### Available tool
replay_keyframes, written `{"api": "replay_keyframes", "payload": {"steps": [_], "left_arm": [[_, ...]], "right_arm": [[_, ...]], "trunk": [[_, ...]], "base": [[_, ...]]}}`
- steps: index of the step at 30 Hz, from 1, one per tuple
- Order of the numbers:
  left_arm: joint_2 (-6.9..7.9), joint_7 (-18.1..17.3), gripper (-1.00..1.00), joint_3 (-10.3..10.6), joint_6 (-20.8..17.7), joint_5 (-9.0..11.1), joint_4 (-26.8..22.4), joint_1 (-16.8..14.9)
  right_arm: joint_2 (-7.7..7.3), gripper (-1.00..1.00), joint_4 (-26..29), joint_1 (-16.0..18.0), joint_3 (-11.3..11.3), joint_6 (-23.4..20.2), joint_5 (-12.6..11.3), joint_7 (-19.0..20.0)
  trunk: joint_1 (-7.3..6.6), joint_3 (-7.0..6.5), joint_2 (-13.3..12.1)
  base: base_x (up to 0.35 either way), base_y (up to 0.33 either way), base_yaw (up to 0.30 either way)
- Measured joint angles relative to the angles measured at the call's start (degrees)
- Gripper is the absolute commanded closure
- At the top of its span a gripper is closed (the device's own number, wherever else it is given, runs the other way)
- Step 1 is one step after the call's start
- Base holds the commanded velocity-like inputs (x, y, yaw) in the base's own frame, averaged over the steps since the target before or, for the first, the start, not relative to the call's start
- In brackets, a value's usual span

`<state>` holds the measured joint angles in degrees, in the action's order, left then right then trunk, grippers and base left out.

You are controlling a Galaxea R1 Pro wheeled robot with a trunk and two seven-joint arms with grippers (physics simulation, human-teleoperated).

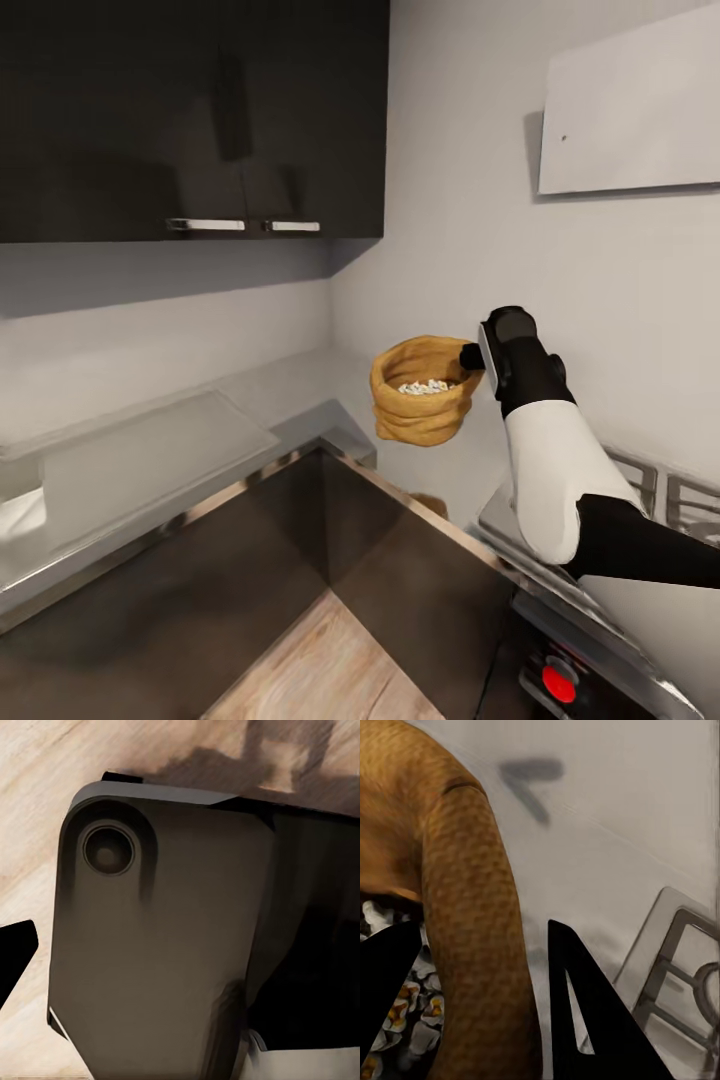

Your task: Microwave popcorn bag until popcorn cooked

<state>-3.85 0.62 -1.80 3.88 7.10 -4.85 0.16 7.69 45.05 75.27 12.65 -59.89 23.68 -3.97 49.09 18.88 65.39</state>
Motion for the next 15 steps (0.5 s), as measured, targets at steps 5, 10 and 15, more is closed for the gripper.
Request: {"api": "replay_keyframes", "payload": {"steps": [5, 10, 15], "left_arm": [[-0.08, -0.02, -1.00, 0.00, 0.06, -0.06, -0.05, 0.02], [-0.09, -0.03, -1.00, 0.00, 1.06, 0.02, 0.00, 0.01], [-0.17, -0.04, -1.00, 0.00, 1.23, 0.03, 0.02, 0.04]], "right_arm": [[0.36, 1.00, 0.01, 0.00, -0.09, 0.00, -0.15, 0.09], [0.74, 1.00, 0.01, 0.00, 0.14, 0.00, -0.27, 0.16], [0.69, 1.00, 0.01, 0.00, 0.03, 0.00, -0.32, 0.23]], "trunk": [[0.00, 0.00, 0.00], [0.00, 0.00, 0.00], [0.00, 0.00, 0.00]], "base": [[-0.348, 0.000, 0.000], [-0.349, 0.000, 0.000], [-0.348, 0.000, 0.000]]}}
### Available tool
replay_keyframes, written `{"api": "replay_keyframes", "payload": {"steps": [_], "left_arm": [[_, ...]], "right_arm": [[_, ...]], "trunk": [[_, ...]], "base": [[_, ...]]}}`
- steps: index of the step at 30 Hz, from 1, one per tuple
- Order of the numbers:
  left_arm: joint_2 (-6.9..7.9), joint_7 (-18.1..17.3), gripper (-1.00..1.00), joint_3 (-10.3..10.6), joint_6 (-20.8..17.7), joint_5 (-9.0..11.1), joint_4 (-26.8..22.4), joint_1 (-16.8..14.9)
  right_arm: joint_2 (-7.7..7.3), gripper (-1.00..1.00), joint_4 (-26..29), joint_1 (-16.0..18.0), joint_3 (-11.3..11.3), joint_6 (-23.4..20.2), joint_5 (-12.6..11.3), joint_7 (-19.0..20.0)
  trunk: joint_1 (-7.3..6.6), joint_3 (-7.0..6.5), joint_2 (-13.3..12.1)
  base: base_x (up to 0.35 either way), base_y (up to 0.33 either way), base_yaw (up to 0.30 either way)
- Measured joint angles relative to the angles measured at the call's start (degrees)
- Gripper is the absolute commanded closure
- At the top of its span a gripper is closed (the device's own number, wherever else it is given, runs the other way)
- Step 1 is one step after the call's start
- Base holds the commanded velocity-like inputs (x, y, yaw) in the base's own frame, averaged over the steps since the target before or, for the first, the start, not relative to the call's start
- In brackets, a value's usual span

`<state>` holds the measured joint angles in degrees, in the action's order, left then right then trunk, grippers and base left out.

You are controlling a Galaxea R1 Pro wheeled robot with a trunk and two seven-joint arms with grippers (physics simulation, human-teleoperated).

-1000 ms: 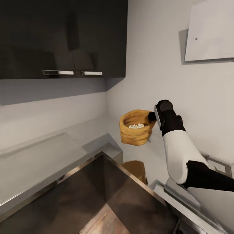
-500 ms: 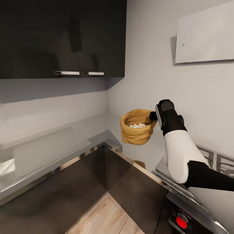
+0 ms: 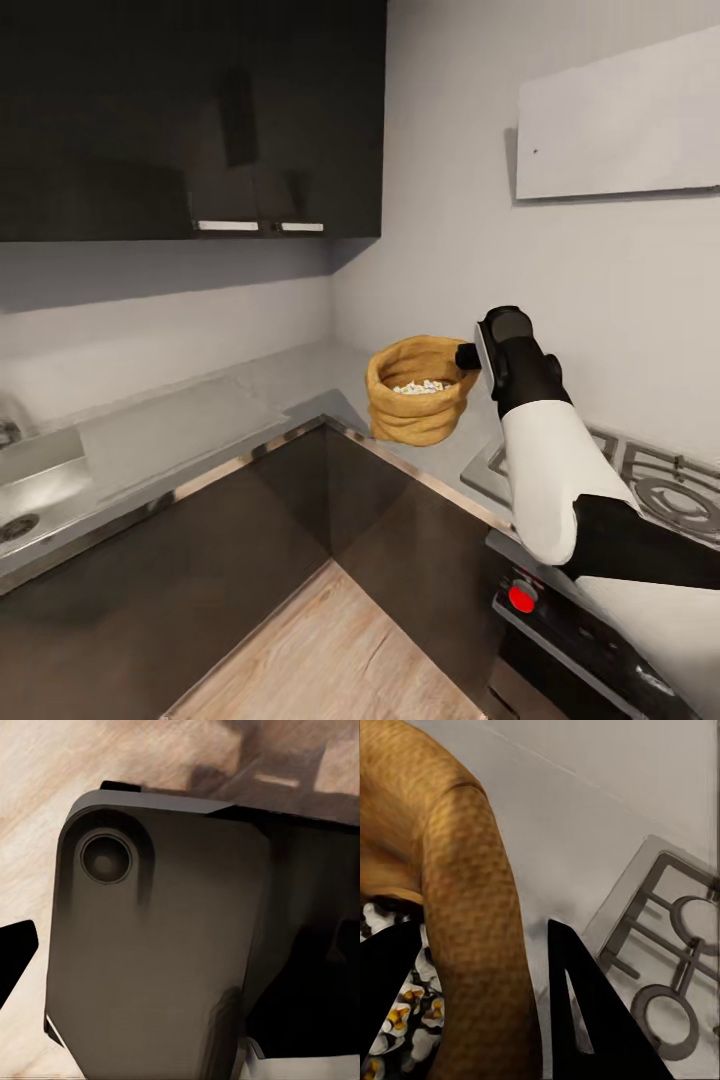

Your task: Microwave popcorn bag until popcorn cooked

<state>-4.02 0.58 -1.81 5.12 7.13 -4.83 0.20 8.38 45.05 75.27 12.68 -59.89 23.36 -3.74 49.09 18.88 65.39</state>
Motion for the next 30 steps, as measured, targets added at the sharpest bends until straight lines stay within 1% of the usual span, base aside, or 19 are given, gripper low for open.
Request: {"api": "replay_keyframes", "payload": {"steps": [7, 30], "left_arm": [[-0.01, 0.01, -1.00, 0.00, 0.00, 0.00, 0.00, -0.04], [-0.01, -0.01, -1.00, 0.00, 0.01, 0.00, 0.00, 0.00]], "right_arm": [[0.22, 1.00, 0.00, 0.00, -0.04, 0.01, -0.19, 0.09], [-0.11, 1.00, 0.00, 0.00, -0.21, 0.00, -0.16, 0.09]], "trunk": [[0.00, 0.00, 0.00], [0.00, 0.00, 0.00]], "base": [[-0.349, 0.000, 0.000], [-0.349, 0.000, 0.000]]}}
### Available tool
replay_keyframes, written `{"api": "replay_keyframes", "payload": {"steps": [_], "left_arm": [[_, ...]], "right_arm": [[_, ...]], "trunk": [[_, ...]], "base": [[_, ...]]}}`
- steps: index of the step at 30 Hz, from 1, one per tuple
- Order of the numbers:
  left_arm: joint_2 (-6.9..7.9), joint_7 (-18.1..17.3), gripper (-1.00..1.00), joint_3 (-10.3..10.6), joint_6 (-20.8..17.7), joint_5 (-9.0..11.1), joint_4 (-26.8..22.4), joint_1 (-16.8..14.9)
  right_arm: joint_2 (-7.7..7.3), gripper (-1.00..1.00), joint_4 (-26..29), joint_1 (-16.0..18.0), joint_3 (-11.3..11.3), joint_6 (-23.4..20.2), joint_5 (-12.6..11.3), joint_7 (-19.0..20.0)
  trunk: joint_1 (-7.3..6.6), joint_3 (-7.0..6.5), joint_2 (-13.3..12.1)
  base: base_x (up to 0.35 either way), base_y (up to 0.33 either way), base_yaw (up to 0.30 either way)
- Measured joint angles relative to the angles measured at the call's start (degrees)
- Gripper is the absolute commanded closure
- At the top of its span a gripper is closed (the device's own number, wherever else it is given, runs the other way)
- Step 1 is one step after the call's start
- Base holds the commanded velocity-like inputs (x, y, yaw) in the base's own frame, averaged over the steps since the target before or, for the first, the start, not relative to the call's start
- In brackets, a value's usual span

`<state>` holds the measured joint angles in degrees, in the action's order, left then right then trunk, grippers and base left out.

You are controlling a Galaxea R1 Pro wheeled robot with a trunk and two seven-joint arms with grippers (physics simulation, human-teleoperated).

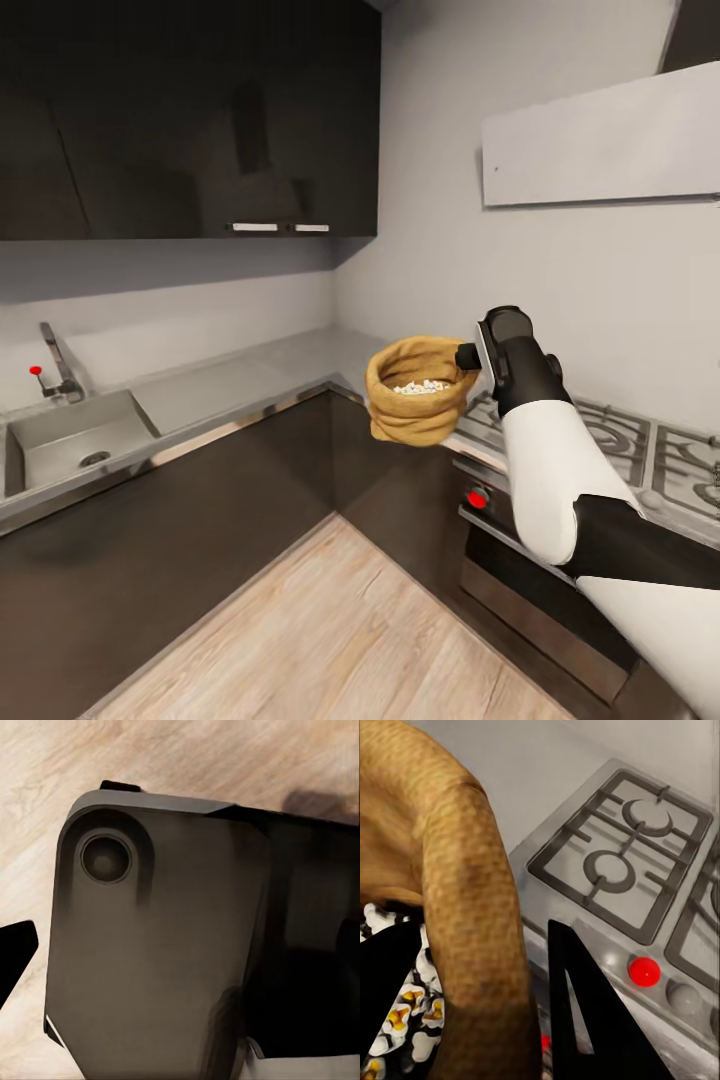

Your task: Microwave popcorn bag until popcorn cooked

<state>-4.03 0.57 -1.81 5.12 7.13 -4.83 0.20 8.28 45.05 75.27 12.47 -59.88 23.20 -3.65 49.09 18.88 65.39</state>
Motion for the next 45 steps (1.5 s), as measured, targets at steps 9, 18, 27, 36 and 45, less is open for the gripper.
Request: {"api": "replay_keyframes", "payload": {"steps": [9, 18, 27, 36, 45], "left_arm": [[0.00, 0.00, -1.00, 0.00, -0.01, 0.00, 0.00, -0.04], [0.00, 0.00, -1.00, 0.02, 0.00, 0.00, -0.01, -0.02], [0.00, 0.00, -1.00, 0.07, 0.00, 0.00, 0.01, 0.01], [0.00, 0.00, -1.00, 0.08, 0.00, -0.26, -0.01, -0.02], [0.01, 0.00, -1.00, 0.08, 0.00, -0.29, -0.01, -0.01]], "right_arm": [[-0.02, 1.00, 0.00, 0.00, 0.08, 0.00, 0.04, 0.00], [0.07, 1.00, 0.00, 0.00, 0.16, 0.00, -0.04, 0.00], [-0.08, 1.00, -0.09, 0.00, 0.26, 0.00, -0.01, 0.06], [0.54, 1.00, 0.00, 0.00, 0.35, 0.00, -0.66, 0.40], [0.62, 1.00, 0.00, 0.00, 0.35, 0.01, -0.55, 0.40]], "trunk": [[0.00, 0.00, 0.00], [0.00, 0.00, 0.00], [0.00, 0.00, 0.00], [0.00, 0.00, 0.00], [0.00, 0.00, 0.00]], "base": [[-0.349, 0.000, 0.000], [-0.349, 0.000, 0.000], [-0.349, 0.000, 0.000], [-0.349, 0.000, 0.000], [-0.349, 0.000, 0.000]]}}
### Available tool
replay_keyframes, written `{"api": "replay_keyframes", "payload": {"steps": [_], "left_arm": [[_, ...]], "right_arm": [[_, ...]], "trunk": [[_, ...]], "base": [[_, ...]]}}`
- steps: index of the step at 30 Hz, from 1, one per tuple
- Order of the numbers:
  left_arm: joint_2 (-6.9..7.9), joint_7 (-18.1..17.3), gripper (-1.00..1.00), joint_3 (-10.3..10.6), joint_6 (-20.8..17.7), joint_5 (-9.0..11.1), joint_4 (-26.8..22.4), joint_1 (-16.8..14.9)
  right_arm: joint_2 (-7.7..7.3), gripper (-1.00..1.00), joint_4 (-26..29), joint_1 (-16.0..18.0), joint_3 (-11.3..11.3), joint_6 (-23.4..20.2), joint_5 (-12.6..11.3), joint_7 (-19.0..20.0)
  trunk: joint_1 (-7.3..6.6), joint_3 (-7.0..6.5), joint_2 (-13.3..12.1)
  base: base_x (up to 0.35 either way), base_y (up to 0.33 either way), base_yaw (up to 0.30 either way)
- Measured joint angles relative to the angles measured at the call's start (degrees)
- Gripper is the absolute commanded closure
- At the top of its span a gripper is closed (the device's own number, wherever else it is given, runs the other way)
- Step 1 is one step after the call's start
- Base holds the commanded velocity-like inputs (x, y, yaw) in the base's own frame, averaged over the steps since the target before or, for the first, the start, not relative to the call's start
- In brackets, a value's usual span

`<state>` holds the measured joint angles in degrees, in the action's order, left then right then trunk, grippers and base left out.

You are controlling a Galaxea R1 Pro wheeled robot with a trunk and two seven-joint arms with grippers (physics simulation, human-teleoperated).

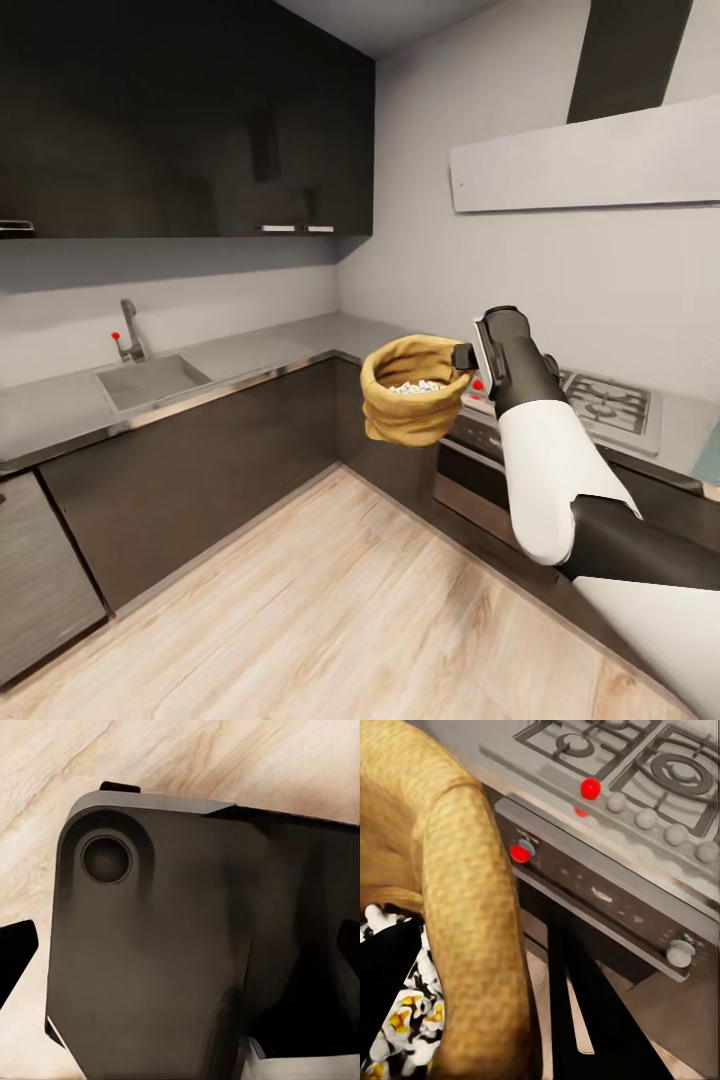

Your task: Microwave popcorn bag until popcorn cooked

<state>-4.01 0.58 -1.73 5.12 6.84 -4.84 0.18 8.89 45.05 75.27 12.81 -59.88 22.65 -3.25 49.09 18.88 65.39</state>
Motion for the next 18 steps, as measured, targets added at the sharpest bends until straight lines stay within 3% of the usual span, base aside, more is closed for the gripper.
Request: {"api": "replay_keyframes", "payload": {"steps": [6, 14, 18], "left_arm": [[0.06, 0.00, -1.00, 0.00, -0.03, 0.02, 0.00, -0.02], [0.17, -0.09, -1.00, -0.05, -0.09, 0.09, 0.00, 0.02], [0.10, -0.10, -1.00, -0.07, -0.10, -0.01, 0.00, -0.01]], "right_arm": [[-0.26, 1.00, -0.01, 0.00, 0.00, 0.00, -0.02, 0.00], [0.02, 1.00, 0.00, 0.00, 0.02, 0.00, 0.02, 0.00], [0.10, 1.00, 0.00, 0.01, 0.02, 0.00, 0.06, 0.00]], "trunk": [[0.00, 0.00, 0.00], [-0.03, 0.00, 0.01], [0.00, 0.00, 0.00]], "base": [[-0.335, 0.000, 0.000], [-0.007, 0.000, 0.000], [-0.250, 0.000, 0.000]]}}
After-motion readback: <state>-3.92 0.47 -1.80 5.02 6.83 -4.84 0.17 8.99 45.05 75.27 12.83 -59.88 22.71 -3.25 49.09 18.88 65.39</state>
